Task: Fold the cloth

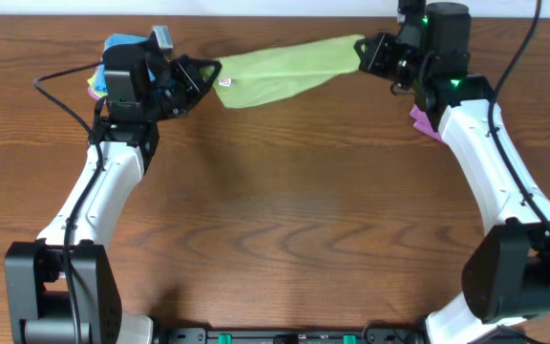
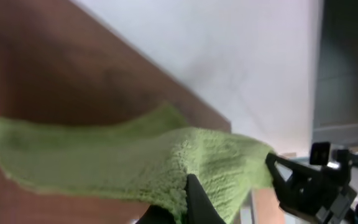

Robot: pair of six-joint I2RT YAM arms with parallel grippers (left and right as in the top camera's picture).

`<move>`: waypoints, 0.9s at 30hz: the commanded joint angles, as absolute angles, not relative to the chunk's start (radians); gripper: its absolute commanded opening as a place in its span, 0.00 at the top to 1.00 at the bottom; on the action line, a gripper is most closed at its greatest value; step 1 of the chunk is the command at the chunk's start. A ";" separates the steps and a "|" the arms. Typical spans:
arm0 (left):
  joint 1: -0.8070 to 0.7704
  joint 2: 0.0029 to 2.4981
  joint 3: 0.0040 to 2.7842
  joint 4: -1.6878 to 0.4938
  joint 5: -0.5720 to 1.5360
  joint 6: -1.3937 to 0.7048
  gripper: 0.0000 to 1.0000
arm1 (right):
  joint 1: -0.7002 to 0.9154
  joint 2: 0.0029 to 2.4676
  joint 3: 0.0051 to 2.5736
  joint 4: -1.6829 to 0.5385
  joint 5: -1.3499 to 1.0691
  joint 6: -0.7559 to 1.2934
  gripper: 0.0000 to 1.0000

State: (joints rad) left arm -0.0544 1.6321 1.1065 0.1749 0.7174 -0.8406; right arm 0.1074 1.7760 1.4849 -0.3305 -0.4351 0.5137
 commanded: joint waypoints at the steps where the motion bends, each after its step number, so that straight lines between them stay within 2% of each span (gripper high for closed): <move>1: -0.053 1.621 1.122 0.076 0.789 -0.748 0.94 | 0.104 1.777 1.499 -0.416 -0.434 0.420 0.99; 11: -0.053 1.621 1.122 -0.295 0.889 -0.547 0.94 | 0.104 1.777 1.499 -0.757 -0.434 0.387 0.99; 19: -0.053 1.621 1.121 -0.538 0.879 -0.409 0.94 | 0.105 1.777 1.493 -1.040 -0.351 0.371 0.98; 27: -0.139 1.621 1.106 -0.718 0.712 -0.320 0.94 | 0.106 1.777 1.358 -1.084 -0.329 0.347 0.99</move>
State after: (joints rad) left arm -0.1017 1.6321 1.1095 -0.7033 0.7959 -0.3775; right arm 0.1074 1.7760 1.4231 -1.0817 -0.3618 0.3702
